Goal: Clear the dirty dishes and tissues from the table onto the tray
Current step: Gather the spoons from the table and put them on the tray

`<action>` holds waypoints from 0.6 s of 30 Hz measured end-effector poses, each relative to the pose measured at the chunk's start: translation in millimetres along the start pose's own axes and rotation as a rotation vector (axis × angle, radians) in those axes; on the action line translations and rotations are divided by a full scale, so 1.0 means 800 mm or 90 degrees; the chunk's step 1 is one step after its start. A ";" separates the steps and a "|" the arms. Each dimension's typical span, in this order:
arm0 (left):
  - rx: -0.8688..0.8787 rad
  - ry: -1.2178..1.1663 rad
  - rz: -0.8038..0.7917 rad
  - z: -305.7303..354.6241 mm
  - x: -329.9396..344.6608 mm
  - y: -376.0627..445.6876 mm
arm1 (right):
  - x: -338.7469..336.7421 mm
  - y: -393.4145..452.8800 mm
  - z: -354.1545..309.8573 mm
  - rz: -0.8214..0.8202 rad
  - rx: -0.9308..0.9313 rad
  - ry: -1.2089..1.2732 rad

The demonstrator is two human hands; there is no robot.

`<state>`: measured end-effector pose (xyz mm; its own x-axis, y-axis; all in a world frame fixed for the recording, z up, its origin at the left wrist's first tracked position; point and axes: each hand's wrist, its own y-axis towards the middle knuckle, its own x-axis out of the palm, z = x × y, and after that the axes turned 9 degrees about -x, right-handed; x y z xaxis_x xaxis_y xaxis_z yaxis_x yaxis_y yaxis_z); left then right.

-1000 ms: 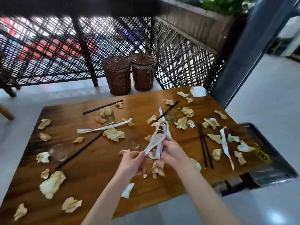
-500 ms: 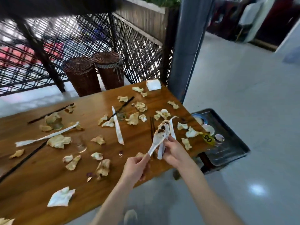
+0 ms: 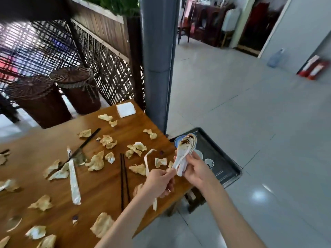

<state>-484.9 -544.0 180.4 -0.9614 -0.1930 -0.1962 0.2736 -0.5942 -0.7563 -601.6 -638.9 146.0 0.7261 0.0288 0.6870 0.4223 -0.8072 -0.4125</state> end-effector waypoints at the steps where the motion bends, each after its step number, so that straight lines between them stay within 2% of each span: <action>1: 0.001 0.014 -0.015 0.018 0.011 0.008 | -0.007 0.011 -0.014 0.008 -0.009 0.006; 9: 0.015 0.106 -0.047 0.115 0.110 0.076 | -0.070 0.085 -0.122 -0.014 -0.050 0.020; 12: 0.027 0.080 -0.060 0.140 0.153 0.101 | -0.097 0.110 -0.165 -0.047 -0.055 0.008; 18: -0.003 -0.038 -0.001 0.199 0.241 0.139 | -0.146 0.169 -0.256 -0.120 0.020 0.012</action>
<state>-635.5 -771.8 158.1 -0.9582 -0.2385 -0.1579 0.2722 -0.5908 -0.7595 -740.3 -871.9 132.7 0.6227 0.1662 0.7646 0.5665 -0.7699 -0.2940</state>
